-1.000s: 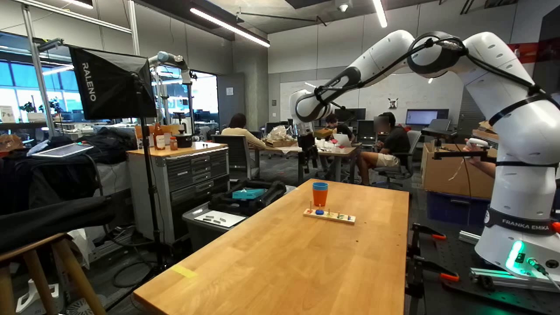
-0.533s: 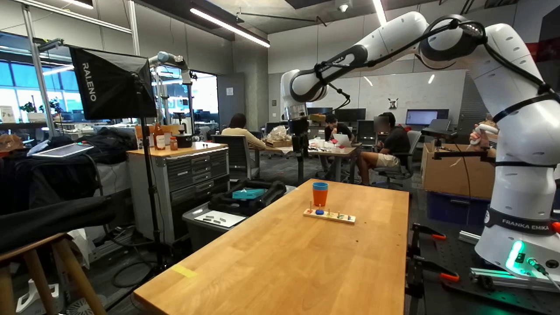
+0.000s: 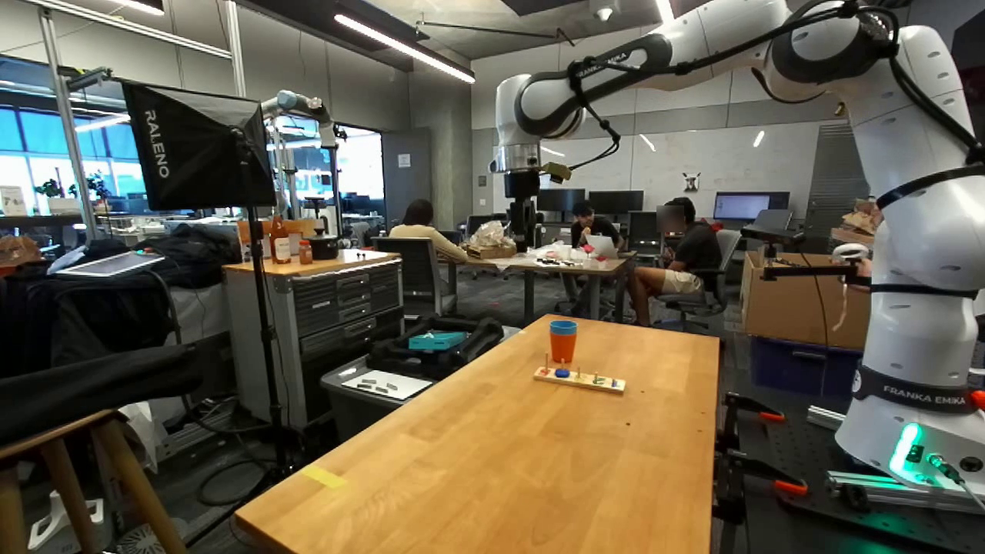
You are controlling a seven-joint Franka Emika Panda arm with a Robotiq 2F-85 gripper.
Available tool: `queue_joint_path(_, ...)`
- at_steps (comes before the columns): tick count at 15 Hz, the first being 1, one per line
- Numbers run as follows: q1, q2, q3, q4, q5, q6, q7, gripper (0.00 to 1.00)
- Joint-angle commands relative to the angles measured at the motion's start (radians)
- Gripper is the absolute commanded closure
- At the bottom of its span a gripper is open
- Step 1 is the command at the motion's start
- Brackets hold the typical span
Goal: Put the blue cup in the orange cup
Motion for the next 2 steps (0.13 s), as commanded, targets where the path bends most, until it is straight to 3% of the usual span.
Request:
queue_joint_path(1,0.007,-0.001,-0.009,0.002,0.003,-0.004,-0.003,0.0)
queue_joint_path(2,0.007,-0.001,-0.009,-0.001,0.003,-0.004,-0.004,0.0)
